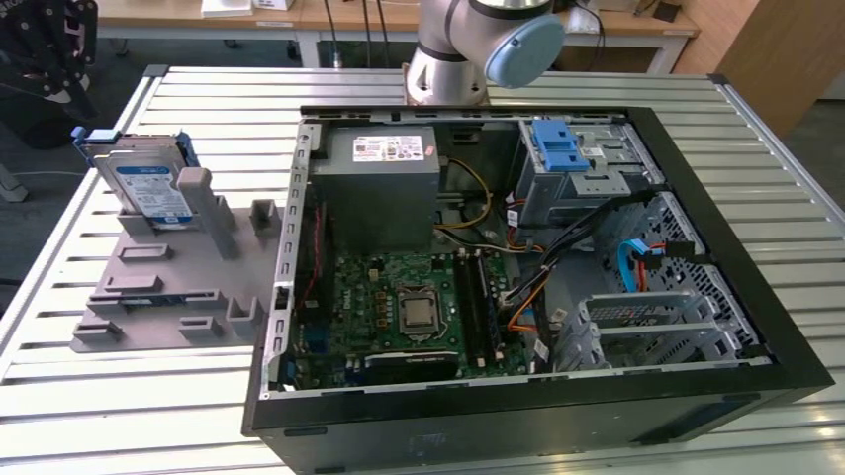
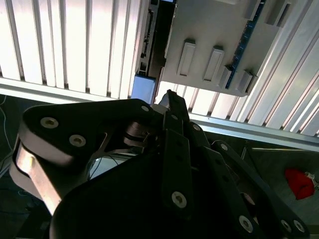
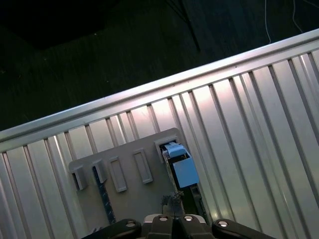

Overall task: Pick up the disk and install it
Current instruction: 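Pick up the disk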

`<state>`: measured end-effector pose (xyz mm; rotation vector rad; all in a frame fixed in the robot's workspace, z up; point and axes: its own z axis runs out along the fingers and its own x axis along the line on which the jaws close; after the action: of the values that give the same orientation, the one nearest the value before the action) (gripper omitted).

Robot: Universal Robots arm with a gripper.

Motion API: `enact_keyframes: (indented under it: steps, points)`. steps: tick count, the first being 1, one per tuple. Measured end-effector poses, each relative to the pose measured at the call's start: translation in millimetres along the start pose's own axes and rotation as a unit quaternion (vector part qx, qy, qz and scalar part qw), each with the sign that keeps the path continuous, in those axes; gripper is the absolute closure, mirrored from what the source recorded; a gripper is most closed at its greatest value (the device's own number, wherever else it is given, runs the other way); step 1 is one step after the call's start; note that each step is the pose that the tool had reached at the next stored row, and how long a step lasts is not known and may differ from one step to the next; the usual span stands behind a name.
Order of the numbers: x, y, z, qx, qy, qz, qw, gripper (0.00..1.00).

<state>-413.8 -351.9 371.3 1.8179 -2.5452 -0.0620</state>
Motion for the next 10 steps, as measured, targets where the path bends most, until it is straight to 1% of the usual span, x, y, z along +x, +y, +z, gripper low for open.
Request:
enact_keyframes:
  steps: [2,3,4,6,10]
  points:
    - [0.0,0.0,0.1,-0.0001,0.0002,-0.01,1.0,0.89]
    - [0.0,0.1,0.0,-0.0007,-0.0008,-0.013,0.9999,0.89]
    - [0.1,0.5,0.2,-0.001,-0.0028,-0.015,0.9999,0.89]
    - [0.3,1.0,0.6,-0.0011,-0.005,-0.019,0.9998,0.89]
    - [0.4,0.9,0.9,-0.0015,-0.0044,-0.038,0.9993,0.89]
